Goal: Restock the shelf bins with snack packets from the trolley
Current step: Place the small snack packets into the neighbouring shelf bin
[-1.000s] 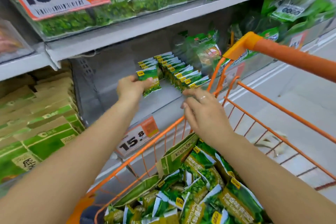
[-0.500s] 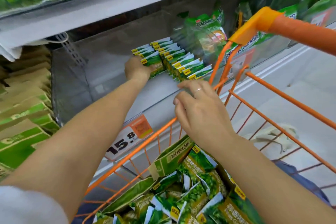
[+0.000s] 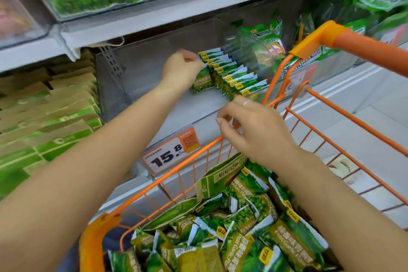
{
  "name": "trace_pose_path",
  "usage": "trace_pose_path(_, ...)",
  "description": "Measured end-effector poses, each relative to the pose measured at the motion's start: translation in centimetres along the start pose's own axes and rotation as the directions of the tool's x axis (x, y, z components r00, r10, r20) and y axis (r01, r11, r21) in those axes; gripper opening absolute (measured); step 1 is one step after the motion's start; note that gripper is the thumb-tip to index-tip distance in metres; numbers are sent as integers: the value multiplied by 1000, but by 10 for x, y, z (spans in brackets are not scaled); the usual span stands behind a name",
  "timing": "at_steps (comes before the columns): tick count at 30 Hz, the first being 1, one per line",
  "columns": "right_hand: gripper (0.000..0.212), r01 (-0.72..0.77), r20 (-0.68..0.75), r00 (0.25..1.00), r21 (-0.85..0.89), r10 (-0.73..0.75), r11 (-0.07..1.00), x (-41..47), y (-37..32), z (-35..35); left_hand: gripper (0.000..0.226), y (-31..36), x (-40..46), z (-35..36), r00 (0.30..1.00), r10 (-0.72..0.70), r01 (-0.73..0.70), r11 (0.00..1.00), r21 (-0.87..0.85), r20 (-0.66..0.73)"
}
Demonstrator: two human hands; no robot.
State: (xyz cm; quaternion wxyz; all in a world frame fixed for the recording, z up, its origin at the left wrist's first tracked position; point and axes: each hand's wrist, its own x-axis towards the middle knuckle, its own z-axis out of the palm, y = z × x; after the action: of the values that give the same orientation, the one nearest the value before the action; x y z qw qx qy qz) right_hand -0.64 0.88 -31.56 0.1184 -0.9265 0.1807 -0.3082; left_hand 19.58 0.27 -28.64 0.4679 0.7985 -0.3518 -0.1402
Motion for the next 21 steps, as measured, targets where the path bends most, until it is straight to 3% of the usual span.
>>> trace_pose_path(3, 24, -104, 262, 961, 57, 86, 993, 6, -17, -16, 6, 3, -72, -25, 944, 254, -279, 955, 98, 210)
trace_pose_path(5, 22, -171, 452, 884, 79, 117, 982, 5, -20, -22, 20, -16, -112, -34, 917, 305, -369, 893, 258, 257)
trace_pose_path(7, 24, -196, 638, 755, -2, 152, 981, 0, -19, -24, 33, -33, -138, -40, 913, 316, -397, 837, 378, 260)
trace_pose_path(9, 35, -136, 772, 584, -210, 250, 968, -8, -14, -21, 33, -44, -146, -43, 904, 318, -415, 816, 402, 287)
trace_pose_path(12, 47, -130, 831, 387, -381, 401, 915, -16, 0, -15, 35, -48, -144, -45, 889, 357, -447, 811, 378, 285)
trace_pose_path(15, 45, -226, 837, 344, -367, 426, 902, -20, 10, -6, 35, -47, -145, -45, 884, 371, -460, 802, 381, 286)
trace_pose_path(19, 49, -142, 863, 270, -403, 427, 904, -26, 1, 14, 36, -46, -144, -47, 885, 363, -456, 802, 385, 292)
trace_pose_path(21, 49, -190, 870, 228, -400, 437, 896, -28, 1, 22, 36, -45, -145, -47, 885, 363, -456, 802, 385, 291)
